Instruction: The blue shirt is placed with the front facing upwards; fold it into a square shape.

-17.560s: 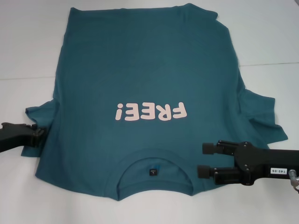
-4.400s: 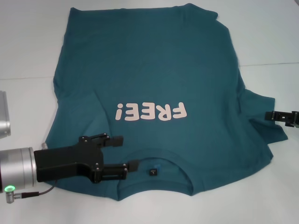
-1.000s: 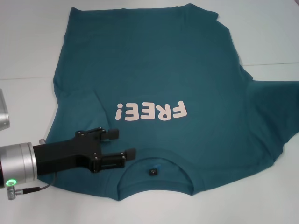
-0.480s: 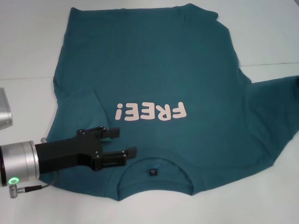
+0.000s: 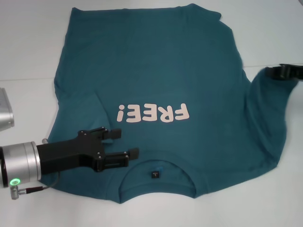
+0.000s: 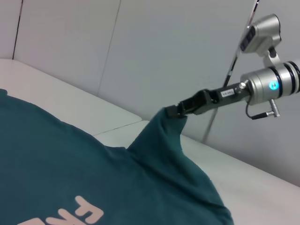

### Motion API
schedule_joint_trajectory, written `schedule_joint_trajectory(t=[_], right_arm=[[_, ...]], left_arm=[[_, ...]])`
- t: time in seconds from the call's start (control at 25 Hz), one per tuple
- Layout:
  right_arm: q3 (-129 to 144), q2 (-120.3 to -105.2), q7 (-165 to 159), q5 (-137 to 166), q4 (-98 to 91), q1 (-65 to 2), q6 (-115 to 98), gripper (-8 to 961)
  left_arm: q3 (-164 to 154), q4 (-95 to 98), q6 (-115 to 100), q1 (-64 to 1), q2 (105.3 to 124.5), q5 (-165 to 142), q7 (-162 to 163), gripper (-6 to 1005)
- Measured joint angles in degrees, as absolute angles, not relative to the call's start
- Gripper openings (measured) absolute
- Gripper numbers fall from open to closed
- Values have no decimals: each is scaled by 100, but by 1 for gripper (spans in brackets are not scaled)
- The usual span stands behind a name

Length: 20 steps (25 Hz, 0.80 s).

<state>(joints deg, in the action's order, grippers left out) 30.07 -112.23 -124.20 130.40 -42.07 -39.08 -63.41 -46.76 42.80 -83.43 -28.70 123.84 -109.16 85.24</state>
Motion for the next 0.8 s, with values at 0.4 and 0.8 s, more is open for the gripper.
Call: schedule_joint_trajectory(t=[0.4, 0.8], right_arm=[[3660, -11707, -12381, 13037, -3765, -4369, -5121, 12], [4019, -11933, -11703, 12667, -3603, -4494, -4813, 191]], left_arm=[[-4676, 4279, -8188, -2863, 12384, -10916, 8526, 869], [-4676, 4168, -8111, -2857, 12366, -10916, 8533, 870]])
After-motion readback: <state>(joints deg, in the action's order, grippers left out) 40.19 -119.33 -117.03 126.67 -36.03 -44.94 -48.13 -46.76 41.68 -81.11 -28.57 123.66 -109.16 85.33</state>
